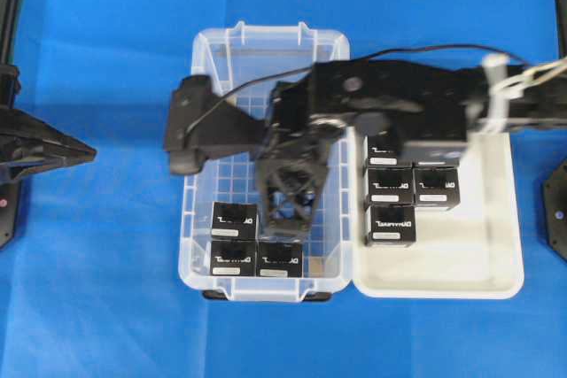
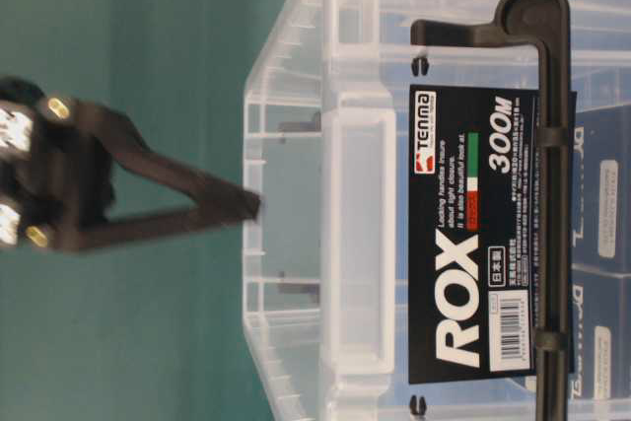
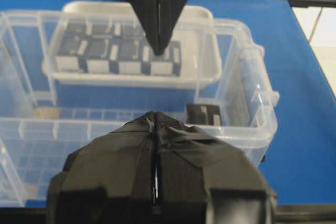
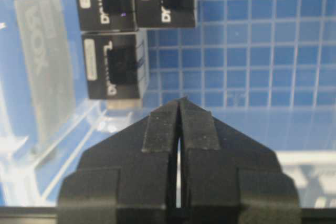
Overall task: Pick the box from inside the plastic case
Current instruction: 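Move the right gripper over the case and lower it toward the black boxes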
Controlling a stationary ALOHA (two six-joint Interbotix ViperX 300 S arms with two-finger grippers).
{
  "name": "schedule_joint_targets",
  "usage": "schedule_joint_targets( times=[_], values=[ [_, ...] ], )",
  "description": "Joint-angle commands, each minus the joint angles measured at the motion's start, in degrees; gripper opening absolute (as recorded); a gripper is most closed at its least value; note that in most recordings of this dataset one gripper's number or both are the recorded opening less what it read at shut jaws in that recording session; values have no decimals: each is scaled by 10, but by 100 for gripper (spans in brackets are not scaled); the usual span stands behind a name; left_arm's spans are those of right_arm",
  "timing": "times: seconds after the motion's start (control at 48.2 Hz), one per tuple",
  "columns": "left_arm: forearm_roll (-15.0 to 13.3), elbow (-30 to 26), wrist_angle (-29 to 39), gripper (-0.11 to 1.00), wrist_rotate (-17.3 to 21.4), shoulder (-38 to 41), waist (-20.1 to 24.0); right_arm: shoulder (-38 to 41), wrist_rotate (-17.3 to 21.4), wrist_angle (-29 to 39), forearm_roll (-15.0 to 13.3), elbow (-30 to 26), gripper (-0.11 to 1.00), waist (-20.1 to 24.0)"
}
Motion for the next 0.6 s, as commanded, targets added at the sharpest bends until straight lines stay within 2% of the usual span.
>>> schedule_joint_targets(
  times=[0.0,0.208,0.353,0.457,0.581],
  values=[
    [2,-17,0,-6,-3,3,-4,25,-11,0,0,-16,0,2],
    [2,-16,1,-6,-1,4,-8,51,-30,-35,0,-20,6,2],
    [2,-16,4,-6,-1,2,-8,62,-33,-62,5,-17,16,2],
    [2,-16,10,-6,-4,2,-8,69,-33,-65,6,-14,33,2],
    [2,-16,11,-6,-4,2,-8,78,-33,-83,5,-1,67,3]
  ],
)
